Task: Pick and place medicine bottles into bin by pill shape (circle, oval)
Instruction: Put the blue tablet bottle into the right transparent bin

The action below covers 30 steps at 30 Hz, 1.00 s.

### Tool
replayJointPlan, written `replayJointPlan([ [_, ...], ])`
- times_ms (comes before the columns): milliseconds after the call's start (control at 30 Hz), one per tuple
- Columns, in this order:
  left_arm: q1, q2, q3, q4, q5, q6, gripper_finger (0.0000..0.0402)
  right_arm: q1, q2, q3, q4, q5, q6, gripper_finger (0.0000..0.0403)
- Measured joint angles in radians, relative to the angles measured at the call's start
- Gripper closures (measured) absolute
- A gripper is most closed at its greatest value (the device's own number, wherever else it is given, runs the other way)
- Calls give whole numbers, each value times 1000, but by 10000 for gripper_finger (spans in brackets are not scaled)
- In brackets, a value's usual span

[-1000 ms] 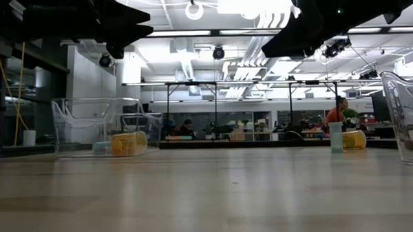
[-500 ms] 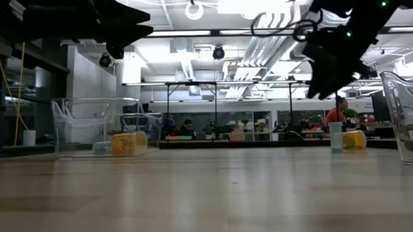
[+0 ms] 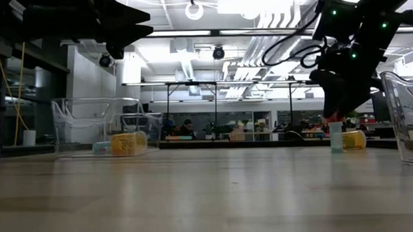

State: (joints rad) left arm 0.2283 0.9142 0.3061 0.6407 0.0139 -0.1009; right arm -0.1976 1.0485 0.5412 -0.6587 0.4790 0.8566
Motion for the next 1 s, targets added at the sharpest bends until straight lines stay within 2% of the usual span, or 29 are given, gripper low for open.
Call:
replayJointPlan([
  [133,0,0,0,0,0,0,227,-17,0,-22,45,-44,-25,208],
  [367,0,0,0,0,0,0,227,-21,5,-23,85,-62,-53,208],
  [700,0,0,0,0,0,0,227,-39,135,-15,86,-116,-98,208],
  [1000,0,0,0,-1,0,0,227,-65,148,24,87,-116,-124,208],
])
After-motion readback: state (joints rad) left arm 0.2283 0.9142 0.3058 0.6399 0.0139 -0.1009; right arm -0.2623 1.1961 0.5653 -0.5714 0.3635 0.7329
